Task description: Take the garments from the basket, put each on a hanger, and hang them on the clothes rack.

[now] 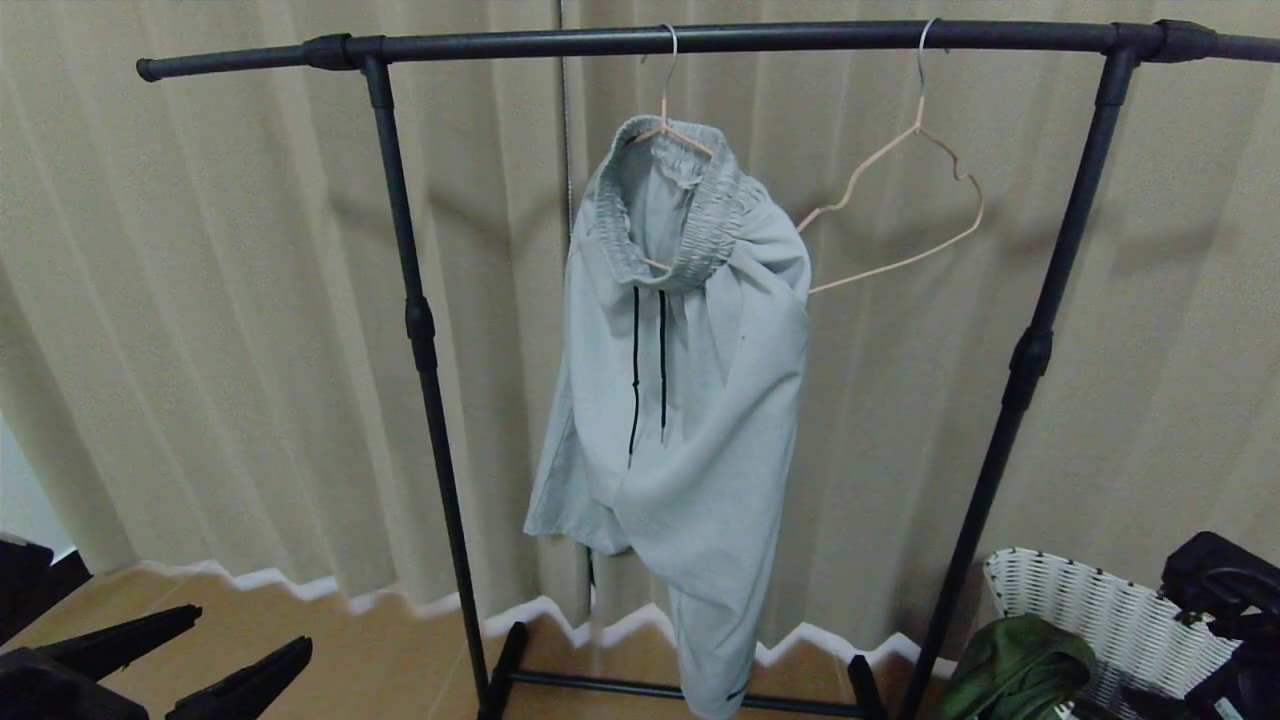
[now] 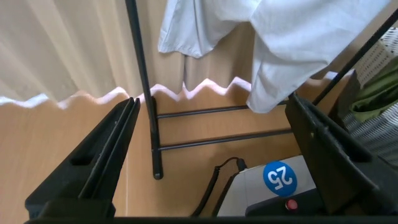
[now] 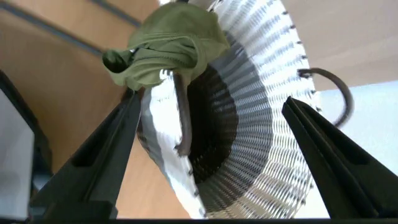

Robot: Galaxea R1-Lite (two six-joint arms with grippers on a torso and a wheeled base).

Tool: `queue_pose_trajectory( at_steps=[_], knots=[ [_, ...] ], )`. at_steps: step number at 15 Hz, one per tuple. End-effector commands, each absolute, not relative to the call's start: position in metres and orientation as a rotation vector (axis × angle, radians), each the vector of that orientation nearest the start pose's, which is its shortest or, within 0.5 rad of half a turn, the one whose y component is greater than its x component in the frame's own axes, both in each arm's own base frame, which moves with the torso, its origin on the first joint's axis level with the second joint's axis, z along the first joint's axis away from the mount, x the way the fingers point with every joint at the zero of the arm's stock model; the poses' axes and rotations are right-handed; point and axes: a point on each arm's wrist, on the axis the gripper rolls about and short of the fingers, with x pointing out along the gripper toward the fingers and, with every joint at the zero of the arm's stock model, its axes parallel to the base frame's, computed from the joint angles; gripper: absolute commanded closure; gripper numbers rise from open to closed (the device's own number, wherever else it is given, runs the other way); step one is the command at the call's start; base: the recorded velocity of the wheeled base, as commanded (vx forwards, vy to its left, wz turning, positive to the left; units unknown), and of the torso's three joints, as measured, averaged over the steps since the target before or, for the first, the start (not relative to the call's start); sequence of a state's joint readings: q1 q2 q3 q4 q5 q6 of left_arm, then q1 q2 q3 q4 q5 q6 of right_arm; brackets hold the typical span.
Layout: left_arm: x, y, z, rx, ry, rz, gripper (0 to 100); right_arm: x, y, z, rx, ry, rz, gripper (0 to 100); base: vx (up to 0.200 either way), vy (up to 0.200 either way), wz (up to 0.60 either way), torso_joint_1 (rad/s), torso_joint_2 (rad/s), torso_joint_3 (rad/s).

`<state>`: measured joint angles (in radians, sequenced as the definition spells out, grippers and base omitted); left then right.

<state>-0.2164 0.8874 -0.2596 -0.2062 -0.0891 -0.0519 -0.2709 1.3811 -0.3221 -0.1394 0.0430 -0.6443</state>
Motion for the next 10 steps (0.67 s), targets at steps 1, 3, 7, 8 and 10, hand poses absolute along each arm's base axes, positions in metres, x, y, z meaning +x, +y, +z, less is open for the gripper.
queue_pose_trajectory(
  at_steps=[1, 3, 7, 8, 10],
  knots=[
    [0.085, -0.021, 0.15, -0.023, 0.415, -0.294, 0, 0.183, -0.05, 0.062, -0.442, 1.094, 0.156, 0, 0.0, 0.0, 0.0, 0.0, 0.0, 0.0],
    [0.082, -0.02, 0.152, -0.015, 0.398, -0.296, 0, 0.192, -0.053, 0.052, -0.438, 1.114, 0.166, 0, 0.0, 0.0, 0.0, 0.0, 0.0, 0.0],
    [0.082, -0.02, 0.151, -0.006, 0.4, -0.296, 0, 0.218, -0.063, 0.022, -0.45, 1.12, 0.169, 0, 0.0, 0.0, 0.0, 0.0, 0.0, 0.0],
    [0.082, -0.02, 0.151, -0.006, 0.4, -0.296, 0, 0.224, -0.069, 0.012, -0.458, 1.11, 0.155, 0, 0.0, 0.0, 0.0, 0.0, 0.0, 0.0],
    [0.082, -0.02, 0.15, -0.006, 0.401, -0.296, 0, 0.235, -0.075, 0.0, -0.476, 1.071, 0.129, 0, 0.0, 0.0, 0.0, 0.0, 0.0, 0.0]
  ],
)
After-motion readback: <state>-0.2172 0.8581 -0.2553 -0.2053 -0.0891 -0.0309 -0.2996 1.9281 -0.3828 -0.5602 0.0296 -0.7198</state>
